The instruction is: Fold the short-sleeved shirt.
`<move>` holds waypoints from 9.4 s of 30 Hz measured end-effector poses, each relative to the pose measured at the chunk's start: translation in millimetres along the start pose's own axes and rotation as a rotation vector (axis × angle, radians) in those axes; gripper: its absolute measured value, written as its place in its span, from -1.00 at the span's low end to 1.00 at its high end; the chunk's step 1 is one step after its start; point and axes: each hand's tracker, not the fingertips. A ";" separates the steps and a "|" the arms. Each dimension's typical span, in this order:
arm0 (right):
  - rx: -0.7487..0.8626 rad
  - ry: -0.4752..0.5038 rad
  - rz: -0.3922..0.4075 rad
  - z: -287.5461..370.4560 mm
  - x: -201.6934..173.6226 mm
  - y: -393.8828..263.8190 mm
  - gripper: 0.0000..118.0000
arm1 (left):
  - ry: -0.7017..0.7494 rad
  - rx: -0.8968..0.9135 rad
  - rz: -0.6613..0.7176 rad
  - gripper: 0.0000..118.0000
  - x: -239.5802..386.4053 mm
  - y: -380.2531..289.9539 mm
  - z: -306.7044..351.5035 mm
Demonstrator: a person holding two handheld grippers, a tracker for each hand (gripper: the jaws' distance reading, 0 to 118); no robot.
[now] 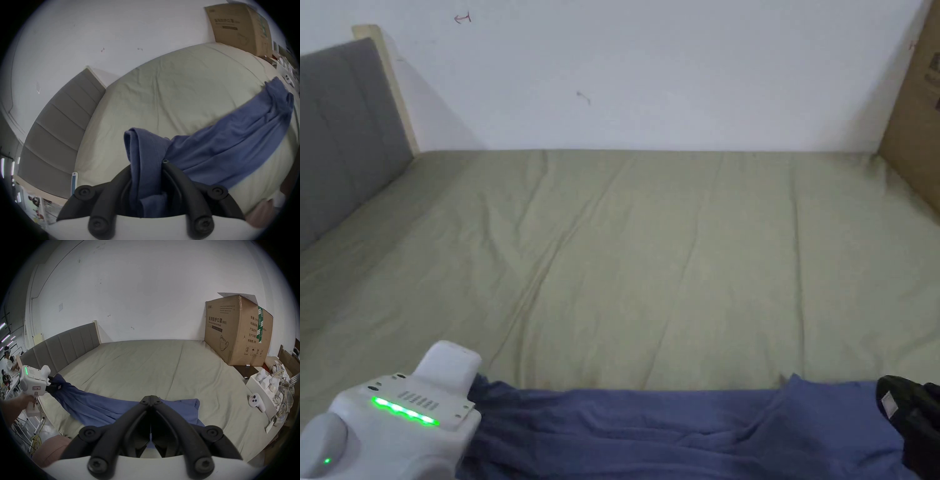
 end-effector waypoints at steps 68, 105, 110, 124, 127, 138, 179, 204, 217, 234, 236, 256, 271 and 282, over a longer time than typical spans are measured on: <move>-0.141 0.172 -0.023 -18.5 2.6 -11.8 -1.00 | -1.505 -0.211 1.076 1.00 -4.2 -47.6 -143.0; -0.098 0.171 -0.111 31.4 27.0 -8.1 -1.00 | -0.642 -0.311 0.319 -0.75 109.4 98.2 -20.4; -0.097 0.138 -0.143 36.6 41.3 -12.9 -1.00 | -0.763 -0.312 0.327 -0.29 166.6 113.1 -35.2; -0.066 0.138 -0.228 25.5 52.1 -15.2 -1.00 | -0.874 0.009 0.504 -0.81 84.9 97.9 19.9; -0.067 0.137 -0.244 23.9 56.1 -13.7 -1.00 | -0.839 -0.001 0.392 -0.90 107.8 98.6 24.1; -0.102 0.086 -0.181 25.4 61.3 -22.1 -1.00 | -0.827 -0.225 0.217 -0.92 234.8 99.3 -27.4; 0.402 -0.110 -0.075 78.4 3.3 37.6 -1.00 | -0.032 0.791 0.450 -0.96 48.8 -5.9 212.6; -0.596 0.350 -0.122 -146.6 -0.7 -68.5 -1.00 | -1.344 -0.197 0.979 1.00 7.9 -36.5 -140.6; -0.596 0.366 -0.351 -144.0 12.5 -76.8 -1.00 | -1.265 -0.339 0.755 -0.59 82.4 -6.4 -172.7; -0.384 0.291 -0.293 -24.6 0.9 -23.5 -1.00 | -0.493 -0.361 0.459 -0.57 -181.6 8.9 -69.7; -0.381 0.276 -0.271 -21.9 -4.5 -23.9 -1.00 | -0.372 -0.403 0.436 -0.57 -206.9 2.7 -76.4; -0.378 0.275 -0.244 -20.1 -23.7 -9.2 -1.00 | -0.213 -0.066 0.412 0.87 -198.1 -8.2 1.0; -0.051 0.196 -0.130 48.5 -8.6 61.2 -1.00 | -0.294 0.620 0.430 -0.99 42.8 37.7 160.9; 0.579 -0.211 0.032 91.7 -13.9 43.0 -1.00 | -0.011 0.911 0.419 -0.99 97.9 21.0 234.4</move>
